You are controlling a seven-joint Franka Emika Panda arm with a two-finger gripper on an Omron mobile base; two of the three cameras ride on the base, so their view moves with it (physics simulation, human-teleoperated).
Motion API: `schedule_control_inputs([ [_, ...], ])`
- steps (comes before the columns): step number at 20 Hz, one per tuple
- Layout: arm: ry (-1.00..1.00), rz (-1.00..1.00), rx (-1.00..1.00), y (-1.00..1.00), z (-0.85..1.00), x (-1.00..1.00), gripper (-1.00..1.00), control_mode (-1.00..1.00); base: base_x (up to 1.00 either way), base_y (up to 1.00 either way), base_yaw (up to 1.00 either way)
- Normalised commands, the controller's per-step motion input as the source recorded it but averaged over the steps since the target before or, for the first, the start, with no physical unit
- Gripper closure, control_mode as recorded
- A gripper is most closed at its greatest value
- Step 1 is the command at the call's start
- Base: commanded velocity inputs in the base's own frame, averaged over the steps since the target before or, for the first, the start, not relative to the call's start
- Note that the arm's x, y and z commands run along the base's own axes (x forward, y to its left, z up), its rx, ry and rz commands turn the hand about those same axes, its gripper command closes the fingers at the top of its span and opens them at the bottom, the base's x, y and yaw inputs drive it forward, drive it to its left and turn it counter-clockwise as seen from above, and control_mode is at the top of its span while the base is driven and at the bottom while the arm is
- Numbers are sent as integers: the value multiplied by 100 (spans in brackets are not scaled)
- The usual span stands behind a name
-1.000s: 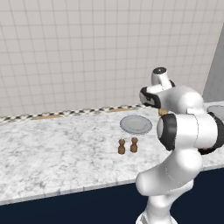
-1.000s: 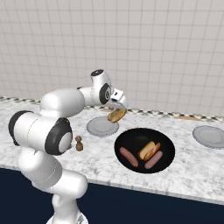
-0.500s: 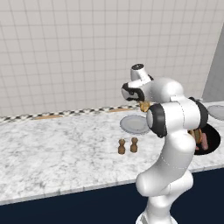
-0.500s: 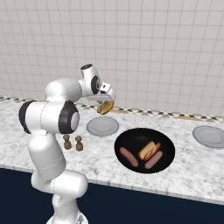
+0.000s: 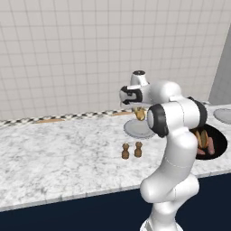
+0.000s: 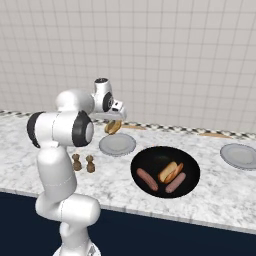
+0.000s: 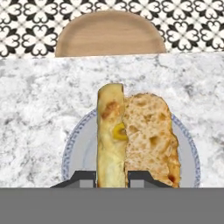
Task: Place one bun and one sausage from the bowl on each plate.
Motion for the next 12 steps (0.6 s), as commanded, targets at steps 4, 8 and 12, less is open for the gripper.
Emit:
schedule_control_inputs([
  [4, -1, 5, 5, 19, -29, 0, 100, -100, 0, 0, 0],
  [8, 0, 0, 0, 19, -17, 0, 100, -100, 0, 0, 0],
  [12, 0, 0, 0, 20, -22, 0, 100, -100, 0, 0, 0],
])
